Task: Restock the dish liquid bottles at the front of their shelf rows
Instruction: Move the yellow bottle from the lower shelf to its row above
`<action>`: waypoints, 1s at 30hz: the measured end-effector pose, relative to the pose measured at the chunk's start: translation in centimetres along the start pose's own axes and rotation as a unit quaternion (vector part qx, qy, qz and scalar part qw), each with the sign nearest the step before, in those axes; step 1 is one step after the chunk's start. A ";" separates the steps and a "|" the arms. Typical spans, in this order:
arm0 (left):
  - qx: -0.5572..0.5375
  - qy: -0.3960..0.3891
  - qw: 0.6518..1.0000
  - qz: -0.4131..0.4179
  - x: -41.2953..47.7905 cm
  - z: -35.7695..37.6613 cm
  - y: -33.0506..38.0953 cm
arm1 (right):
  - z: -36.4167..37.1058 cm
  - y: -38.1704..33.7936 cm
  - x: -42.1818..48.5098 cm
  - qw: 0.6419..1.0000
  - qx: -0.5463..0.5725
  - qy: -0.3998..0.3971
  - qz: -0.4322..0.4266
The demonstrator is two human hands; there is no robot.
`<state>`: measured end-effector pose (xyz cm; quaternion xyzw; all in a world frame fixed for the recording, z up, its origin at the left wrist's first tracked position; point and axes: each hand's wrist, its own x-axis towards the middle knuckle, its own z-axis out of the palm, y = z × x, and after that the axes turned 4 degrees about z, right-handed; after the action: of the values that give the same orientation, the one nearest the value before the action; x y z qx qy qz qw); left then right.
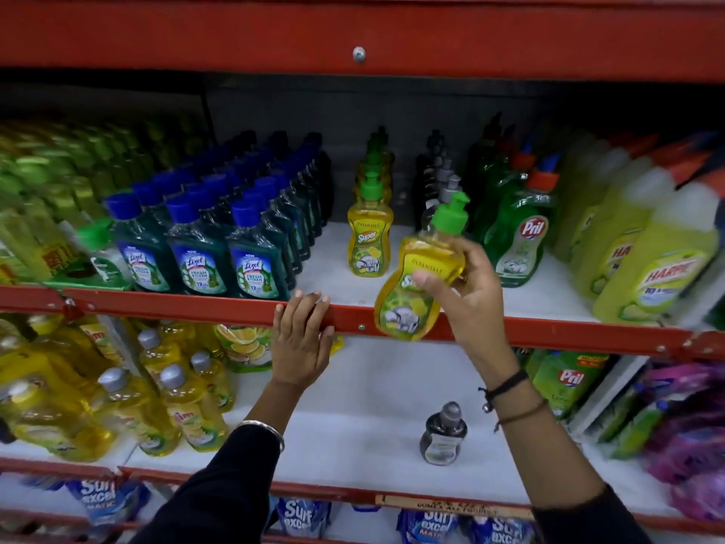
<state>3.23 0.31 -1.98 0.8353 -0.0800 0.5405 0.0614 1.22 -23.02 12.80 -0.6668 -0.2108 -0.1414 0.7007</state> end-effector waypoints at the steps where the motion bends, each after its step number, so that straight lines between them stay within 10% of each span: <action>1: 0.001 0.000 1.000 0.002 0.1 0.0 0.0 | 0.3 -0.2 0.9 1.000 -0.006 0.012 -0.013; 22: 0.011 0.048 0.998 0.028 0.2 0.9 -0.2 | 5.4 4.8 5.4 0.973 -0.231 -0.022 0.008; 30: 0.013 0.058 0.998 0.034 0.0 1.2 -0.3 | 1.1 3.9 -2.4 0.992 -0.080 0.086 -0.037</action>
<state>4.32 0.38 -2.46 0.8001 -0.0973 0.5908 0.0364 0.90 -21.84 8.30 -0.6981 -0.1624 -0.2404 0.6546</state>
